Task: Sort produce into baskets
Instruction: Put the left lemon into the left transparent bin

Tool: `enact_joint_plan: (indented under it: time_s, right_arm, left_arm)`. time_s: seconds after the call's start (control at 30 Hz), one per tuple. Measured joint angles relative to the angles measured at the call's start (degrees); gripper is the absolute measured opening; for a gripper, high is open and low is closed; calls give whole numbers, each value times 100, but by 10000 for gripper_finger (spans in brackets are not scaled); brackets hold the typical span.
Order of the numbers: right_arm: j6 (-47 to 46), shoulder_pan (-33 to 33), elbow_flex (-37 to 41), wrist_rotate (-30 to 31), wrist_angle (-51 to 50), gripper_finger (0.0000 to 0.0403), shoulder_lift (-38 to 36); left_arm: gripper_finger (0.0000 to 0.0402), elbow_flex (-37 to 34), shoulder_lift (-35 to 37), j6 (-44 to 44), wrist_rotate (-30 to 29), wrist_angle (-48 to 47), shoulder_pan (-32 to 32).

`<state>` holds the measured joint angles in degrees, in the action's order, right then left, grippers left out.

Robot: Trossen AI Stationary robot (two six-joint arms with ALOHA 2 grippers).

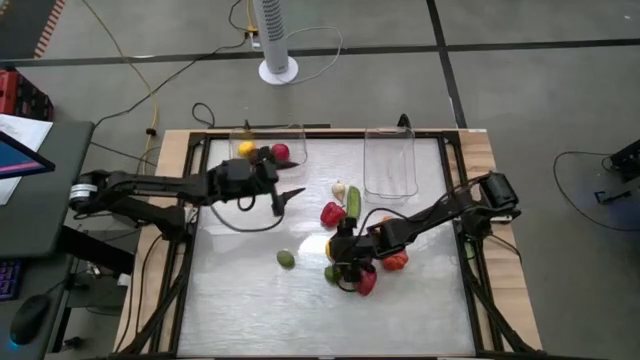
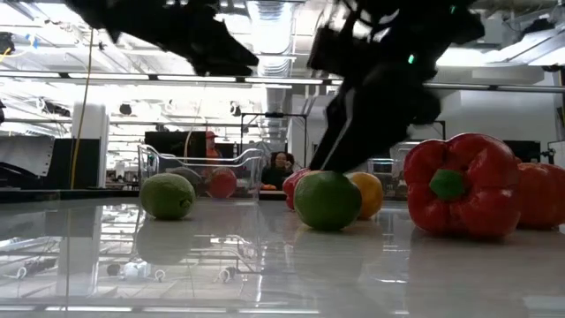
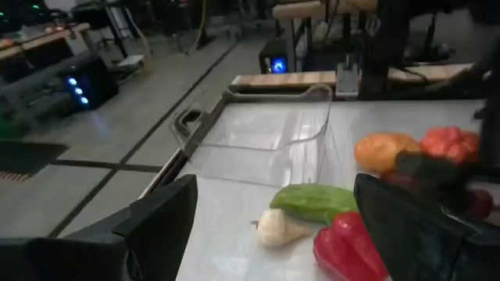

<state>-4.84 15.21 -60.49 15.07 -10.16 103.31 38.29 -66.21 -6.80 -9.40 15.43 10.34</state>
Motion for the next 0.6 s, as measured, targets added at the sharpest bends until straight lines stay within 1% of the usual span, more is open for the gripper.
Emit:
enact_joint_plan:
  time_s: [0.1,0.23,0.3,0.43,0.53,0.6]
  right_arm:
    - [-50,-58,-1,179,20,386,189]
    - [-147,-150,10,157,-63,383,431]
    - [-132,-150,1,158,-30,375,468]
    - [-48,-161,4,151,80,340,474]
    - [28,-210,-25,140,138,308,470]
    - [62,-248,-87,143,88,289,473]
  left_arm:
    - [331,-82,403,165,-164,8,-222]
    - [331,-93,811,316,-190,-106,-483]
    - [331,-89,962,316,-196,21,-568]
    - [331,-81,1279,205,-190,280,-615]
    - [331,-82,1525,240,-196,309,-648]
    - [331,-82,1675,318,-186,152,-715]
